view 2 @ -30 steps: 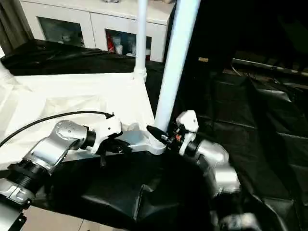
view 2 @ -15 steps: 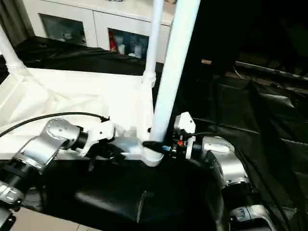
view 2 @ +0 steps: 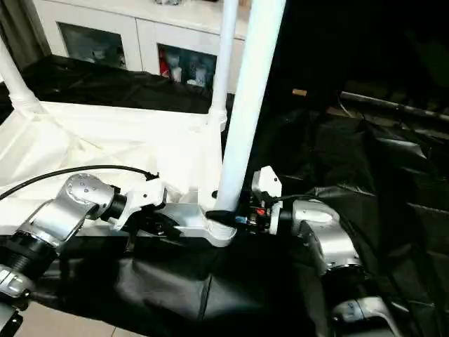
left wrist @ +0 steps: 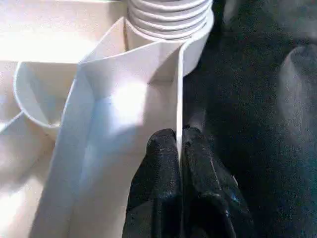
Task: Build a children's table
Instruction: Insert table leg to table base
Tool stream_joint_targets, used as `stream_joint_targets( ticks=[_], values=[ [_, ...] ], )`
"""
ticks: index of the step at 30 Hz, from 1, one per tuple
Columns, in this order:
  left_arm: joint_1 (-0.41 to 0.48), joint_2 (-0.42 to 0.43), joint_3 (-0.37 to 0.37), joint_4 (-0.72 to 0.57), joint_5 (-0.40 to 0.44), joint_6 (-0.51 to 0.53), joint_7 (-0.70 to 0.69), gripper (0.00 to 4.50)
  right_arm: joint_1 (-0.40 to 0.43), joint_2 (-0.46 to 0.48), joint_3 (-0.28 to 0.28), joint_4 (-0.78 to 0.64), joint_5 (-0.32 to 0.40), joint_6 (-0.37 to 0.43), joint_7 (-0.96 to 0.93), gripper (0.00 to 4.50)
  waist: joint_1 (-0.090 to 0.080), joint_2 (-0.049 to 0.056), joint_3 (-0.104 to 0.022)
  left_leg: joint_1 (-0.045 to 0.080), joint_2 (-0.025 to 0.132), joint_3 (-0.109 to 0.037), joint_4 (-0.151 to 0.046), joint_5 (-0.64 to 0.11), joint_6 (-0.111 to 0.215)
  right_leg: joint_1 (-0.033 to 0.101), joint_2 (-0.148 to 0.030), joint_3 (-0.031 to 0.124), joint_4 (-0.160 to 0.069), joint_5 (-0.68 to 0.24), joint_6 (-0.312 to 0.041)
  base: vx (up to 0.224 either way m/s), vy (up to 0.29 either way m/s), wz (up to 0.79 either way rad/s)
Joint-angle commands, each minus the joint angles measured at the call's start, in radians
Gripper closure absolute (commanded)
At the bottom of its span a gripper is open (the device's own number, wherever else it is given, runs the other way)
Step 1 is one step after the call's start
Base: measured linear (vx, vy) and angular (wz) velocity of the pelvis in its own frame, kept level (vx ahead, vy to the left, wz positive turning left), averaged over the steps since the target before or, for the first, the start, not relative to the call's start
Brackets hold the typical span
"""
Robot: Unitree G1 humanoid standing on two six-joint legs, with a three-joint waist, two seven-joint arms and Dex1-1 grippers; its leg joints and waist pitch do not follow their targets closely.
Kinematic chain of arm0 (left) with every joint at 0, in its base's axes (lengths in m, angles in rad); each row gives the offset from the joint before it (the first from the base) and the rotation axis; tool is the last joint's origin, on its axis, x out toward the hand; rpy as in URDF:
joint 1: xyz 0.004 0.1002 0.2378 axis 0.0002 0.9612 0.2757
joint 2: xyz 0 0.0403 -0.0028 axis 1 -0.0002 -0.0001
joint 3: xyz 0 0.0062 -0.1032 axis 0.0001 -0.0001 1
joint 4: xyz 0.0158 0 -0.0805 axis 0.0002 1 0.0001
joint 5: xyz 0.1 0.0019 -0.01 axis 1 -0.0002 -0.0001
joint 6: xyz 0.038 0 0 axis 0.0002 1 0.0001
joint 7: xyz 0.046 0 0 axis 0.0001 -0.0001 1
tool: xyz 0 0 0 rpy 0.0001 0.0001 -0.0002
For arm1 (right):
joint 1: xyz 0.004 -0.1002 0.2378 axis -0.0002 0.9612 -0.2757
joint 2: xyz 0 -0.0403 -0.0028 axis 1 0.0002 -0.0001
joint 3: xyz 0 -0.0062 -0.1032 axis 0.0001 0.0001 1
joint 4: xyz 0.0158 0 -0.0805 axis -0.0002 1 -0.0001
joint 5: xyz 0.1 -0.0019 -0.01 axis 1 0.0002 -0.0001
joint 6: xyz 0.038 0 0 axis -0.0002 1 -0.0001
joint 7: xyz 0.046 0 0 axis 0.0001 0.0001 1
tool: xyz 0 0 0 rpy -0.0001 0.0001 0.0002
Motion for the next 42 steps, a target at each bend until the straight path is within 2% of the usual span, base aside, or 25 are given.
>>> stream_joint_targets(
  ticks=[1,3,5,8,9,10,11,13,14,15,16,17,19,22,23,25,26,28,29,31,32,35,36,38,42],
  values=[
    [-0.053,-0.045,0.036,-0.034,-0.035,0.020,0.029,4.50,0.033,0.000,0.019,0.172,-0.129,0.025,-0.175,2.62,-0.001,0.020,-0.024,-0.008,0.048,-0.022,-0.101,-0.383,-0.017,0.028,-0.076,0.039,-0.096,-0.601,-0.155,-0.058,0.003,-0.08],
    [-0.065,-0.067,0.045,-0.023,-0.031,0.046,0.066,4.50,0.008,0.020,-0.005,0.213,-0.138,0.020,-0.283,2.62,-0.008,0.019,-0.023,-0.013,0.049,-0.029,-0.106,-0.388,-0.017,0.030,-0.077,0.034,-0.104,-0.630,-0.122,-0.055,0.007,-0.09],
    [-0.095,-0.121,0.056,0.017,-0.007,0.091,0.169,4.50,-0.036,0.075,-0.052,0.275,-0.135,0.045,-0.484,2.62,-0.015,0.024,-0.021,-0.006,0.047,-0.027,-0.106,-0.395,-0.024,0.020,-0.074,0.032,-0.108,-0.614,-0.130,0.000,0.000,0.00],
    [-0.127,-0.190,0.068,0.061,0.019,0.161,0.294,4.50,-0.082,0.134,-0.078,0.331,-0.134,0.060,-0.654,2.62,-0.018,0.024,-0.022,-0.007,0.045,-0.023,-0.104,-0.378,-0.022,0.023,-0.072,0.031,-0.106,-0.554,-0.151,0.000,0.000,0.00],
    [-0.145,-0.231,0.073,0.092,0.038,0.194,0.373,4.50,-0.107,0.164,-0.085,0.360,-0.139,0.053,-0.737,2.62,-0.013,0.030,-0.020,-0.005,0.043,-0.023,-0.103,-0.378,-0.017,0.021,-0.073,0.030,-0.107,-0.551,-0.154,0.000,0.000,0.00],
    [-0.145,-0.231,0.073,0.092,0.038,0.194,0.373,4.50,-0.107,0.164,-0.085,0.360,-0.139,0.053,-0.737,2.62,-0.012,0.028,-0.019,0.001,0.042,-0.016,-0.100,-0.373,-0.011,0.013,-0.071,0.033,-0.110,-0.536,-0.165,0.000,0.000,0.00],
    [-0.183,-0.309,0.078,0.177,0.067,0.208,0.515,4.50,-0.151,0.229,-0.115,0.407,-0.127,0.024,-0.884,2.62,-0.009,0.027,-0.019,0.003,0.043,-0.011,-0.100,-0.363,-0.005,0.011,-0.070,0.036,-0.108,-0.518,-0.175,0.000,0.000,0.00],
    [-0.211,-0.358,0.094,0.251,0.069,0.196,0.597,4.50,-0.175,0.272,-0.136,0.435,-0.113,-0.004,-0.955,2.62,0.006,0.030,-0.019,0.012,0.040,-0.004,-0.097,-0.355,-0.006,0.005,-0.066,0.035,-0.109,-0.498,-0.177,0.000,0.000,0.00],
    [-0.219,-0.371,0.103,0.275,0.066,0.191,0.622,4.50,-0.180,0.283,-0.138,0.443,-0.113,-0.016,-0.968,2.62,0.006,0.029,-0.018,0.010,0.039,-0.002,-0.097,-0.351,-0.005,0.006,-0.064,0.036,-0.108,-0.485,-0.175,0.000,0.000,0.00],
    [-0.228,-0.377,0.105,0.296,0.071,0.181,0.646,4.50,-0.180,0.291,-0.135,0.442,-0.117,-0.029,-0.972,2.62,0.009,0.029,-0.021,0.001,0.038,-0.003,-0.101,-0.334,0.002,0.016,-0.064,0.033,-0.104,-0.456,-0.169,0.000,0.000,0.00],
    [-0.240,-0.385,0.109,0.323,0.079,0.167,0.677,4.50,-0.181,0.302,-0.138,0.442,-0.122,-0.046,-0.984,2.62,0.008,0.026,-0.022,-0.016,0.039,-0.007,-0.106,-0.306,0.009,0.030,-0.067,0.031,-0.097,-0.423,-0.162,0.000,0.000,0.00],
    [-0.249,-0.389,0.114,0.342,0.082,0.155,0.698,4.50,-0.179,0.311,-0.140,0.439,-0.123,-0.063,-0.982,2.62,0.005,0.029,-0.022,-0.024,0.042,-0.011,-0.110,-0.297,0.016,0.035,-0.070,0.029,-0.096,-0.431,-0.152,0.000,0.000,0.00],
    [-0.259,-0.390,0.123,0.356,0.087,0.146,0.720,4.50,-0.179,0.324,-0.156,0.439,-0.117,-0.099,-0.973,2.62,0.000,0.032,-0.026,-0.028,0.042,-0.012,-0.108,-0.281,0.019,0.038,-0.072,0.029,-0.094,-0.404,-0.153,0.000,0.000,0.00],
    [-0.257,-0.380,0.121,0.348,0.089,0.130,0.705,4.50,-0.175,0.326,-0.169,0.423,-0.101,-0.130,-0.934,2.62,0.000,0.031,-0.029,-0.023,0.045,-0.007,-0.105,-0.254,0.040,0.037,-0.074,0.032,-0.090,-0.331,-0.190,0.000,0.000,0.00],
    [-0.242,-0.362,0.110,0.323,0.091,0.079,0.655,4.50,-0.171,0.321,-0.190,0.384,-0.078,-0.166,-0.888,2.62,0.002,0.034,-0.033,-0.020,0.046,-0.003,-0.103,-0.224,0.051,0.038,-0.074,0.033,-0.086,-0.287,-0.212,0.000,0.000,0.00],
    [-0.240,-0.358,0.107,0.324,0.093,0.052,0.637,4.50,-0.173,0.320,-0.200,0.374,-0.070,-0.184,-0.876,2.62,0.008,0.028,-0.041,-0.025,0.045,0.001,-0.094,-0.130,0.081,0.049,-0.077,0.033,-0.070,-0.159,-0.249,0.000,0.000,0.00],
    [-0.215,-0.328,0.076,0.286,0.096,-0.031,0.553,4.50,-0.166,0.312,-0.211,0.320,-0.040,-0.203,-0.820,2.62,0.009,0.028,-0.044,-0.027,0.043,0.002,-0.086,-0.042,0.120,0.051,-0.073,0.031,-0.054,-0.051,-0.279,0.000,0.000,0.00],
    [-0.203,-0.317,0.067,0.269,0.096,-0.046,0.531,4.50,-0.161,0.308,-0.210,0.297,-0.034,-0.212,-0.800,2.62,0.013,0.034,-0.051,-0.026,0.041,0.009,-0.071,0.071,0.184,0.051,-0.074,0.031,-0.035,0.103,-0.329,0.031,-0.003,0.00],
    [-0.162,-0.277,0.053,0.205,0.081,-0.069,0.457,4.50,-0.139,0.289,-0.198,0.202,-0.013,-0.225,-0.733,2.62,0.015,0.028,-0.053,-0.025,0.038,0.013,-0.064,0.127,0.230,0.052,-0.073,0.031,-0.026,0.180,-0.350,0.063,-0.007,0.00],
    [-0.135,-0.250,0.044,0.162,0.074,-0.091,0.414,4.50,-0.125,0.281,-0.205,0.133,0.013,-0.219,-0.691,2.62,0.017,0.025,-0.057,-0.030,0.036,0.016,-0.053,0.185,0.290,0.049,-0.072,0.033,-0.014,0.274,-0.367,0.062,-0.012,0.01],
    [-0.122,-0.240,0.044,0.141,0.064,-0.098,0.390,4.50,-0.119,0.275,-0.210,0.106,0.023,-0.206,-0.677,2.62,0.017,0.024,-0.057,-0.029,0.040,0.014,-0.054,0.184,0.306,0.046,-0.075,0.030,-0.013,0.244,-0.367,0.051,-0.013,0.01],
    [-0.105,-0.219,0.045,0.109,0.061,-0.118,0.370,4.50,-0.106,0.257,-0.208,0.063,0.029,-0.195,-0.646,2.62,0.017,0.030,-0.051,-0.028,0.047,0.015,-0.054,0.133,0.285,0.035,-0.073,0.029,-0.021,0.106,-0.359,0.000,0.000,0.00],
    [-0.095,-0.211,0.050,0.093,0.056,-0.140,0.359,4.50,-0.099,0.253,-0.212,0.036,0.043,-0.187,-0.631,2.62,0.014,0.017,-0.054,-0.029,0.048,0.018,-0.054,0.108,0.275,0.037,-0.071,0.029,-0.023,0.070,-0.354,0.000,0.000,0.00],
    [-0.081,-0.201,0.058,0.073,0.047,-0.172,0.338,4.50,-0.090,0.248,-0.217,0.002,0.060,-0.177,-0.615,2.62,0.018,0.024,-0.047,-0.029,0.051,0.017,-0.063,0.023,0.213,0.038,-0.075,0.032,-0.034,-0.056,-0.318,0.000,0.000,0.00],
    [-0.038,-0.175,0.057,0.005,0.011,-0.173,0.255,4.50,-0.060,0.230,-0.213,-0.087,0.081,-0.144,-0.583,2.62,0.026,0.024,-0.048,-0.025,0.051,0.026,-0.068,-0.039,0.147,0.035,-0.070,0.036,-0.037,-0.100,-0.286,0.000,0.000,0.00]
  ],
)
